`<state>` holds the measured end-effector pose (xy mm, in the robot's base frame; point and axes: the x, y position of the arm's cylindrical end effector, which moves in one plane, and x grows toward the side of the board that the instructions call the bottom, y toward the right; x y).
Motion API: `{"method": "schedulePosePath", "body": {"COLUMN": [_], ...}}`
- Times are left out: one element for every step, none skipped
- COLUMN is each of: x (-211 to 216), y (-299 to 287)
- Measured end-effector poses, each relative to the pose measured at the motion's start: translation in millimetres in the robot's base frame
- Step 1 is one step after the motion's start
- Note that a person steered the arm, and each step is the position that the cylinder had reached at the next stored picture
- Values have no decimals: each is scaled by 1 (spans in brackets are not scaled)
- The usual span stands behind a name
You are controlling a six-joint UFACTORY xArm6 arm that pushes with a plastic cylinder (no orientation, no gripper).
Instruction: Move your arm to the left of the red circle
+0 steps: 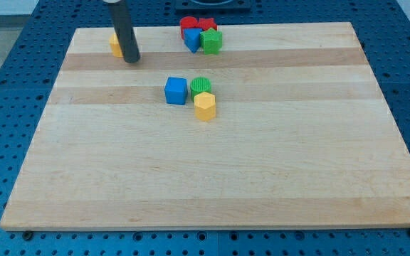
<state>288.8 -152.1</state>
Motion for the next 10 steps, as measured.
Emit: {"method": "schedulePosePath", "body": {"x": [-6,-24,-42,-45,-40,-38,-38,-27,-24,-41], "y": [8,-38,-83,-86,-81,-81,-80,-14,11,-3]}}
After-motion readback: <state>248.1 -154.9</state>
